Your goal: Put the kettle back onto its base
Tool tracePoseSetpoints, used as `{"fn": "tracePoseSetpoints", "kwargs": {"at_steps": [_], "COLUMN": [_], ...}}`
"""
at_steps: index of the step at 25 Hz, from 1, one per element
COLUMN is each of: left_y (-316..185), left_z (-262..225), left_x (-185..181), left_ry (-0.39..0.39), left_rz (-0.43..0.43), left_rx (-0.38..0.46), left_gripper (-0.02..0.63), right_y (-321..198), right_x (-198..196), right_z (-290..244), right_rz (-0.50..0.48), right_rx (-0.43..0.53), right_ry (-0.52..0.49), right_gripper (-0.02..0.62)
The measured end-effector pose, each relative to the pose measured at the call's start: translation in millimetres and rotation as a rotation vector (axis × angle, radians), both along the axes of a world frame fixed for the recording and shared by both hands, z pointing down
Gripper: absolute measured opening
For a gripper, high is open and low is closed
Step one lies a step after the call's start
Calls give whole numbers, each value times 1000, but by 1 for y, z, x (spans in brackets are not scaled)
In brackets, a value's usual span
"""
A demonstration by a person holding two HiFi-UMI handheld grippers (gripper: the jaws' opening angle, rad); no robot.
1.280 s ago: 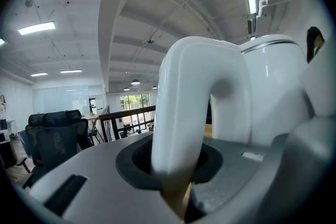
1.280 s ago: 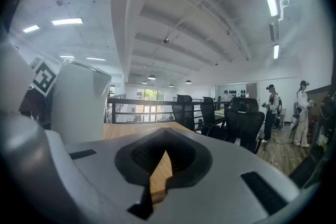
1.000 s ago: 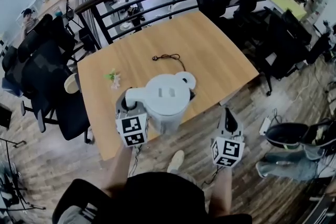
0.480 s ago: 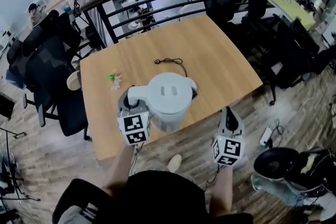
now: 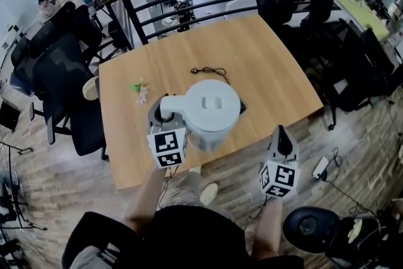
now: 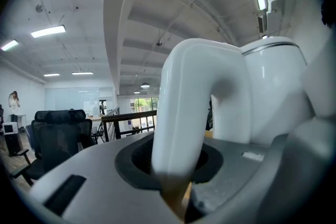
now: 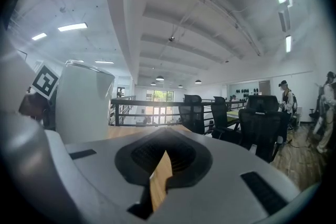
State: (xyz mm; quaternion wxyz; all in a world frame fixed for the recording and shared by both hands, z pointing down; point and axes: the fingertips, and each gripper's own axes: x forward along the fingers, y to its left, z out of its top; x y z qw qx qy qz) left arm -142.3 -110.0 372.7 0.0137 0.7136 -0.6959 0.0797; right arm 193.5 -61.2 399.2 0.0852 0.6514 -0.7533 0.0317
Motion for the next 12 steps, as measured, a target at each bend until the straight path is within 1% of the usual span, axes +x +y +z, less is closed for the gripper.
{"fn": "tracePoseSetpoints", "kwargs": {"at_steps": [5,12], "left_y": [-31,-74], "left_z": [12,25], "left_x": [5,14], "left_ry": [2,-2], "left_rz": [9,53], "left_rx": [-12,-6], "left_gripper": [74,75], "right_y": [-25,-60], "right_x": [6,7], "right_z": [9,19], "right_rz": [15,39], "right_rx": [-9,-16], "right_ry": [4,8], "right_gripper": [-2,-2]}}
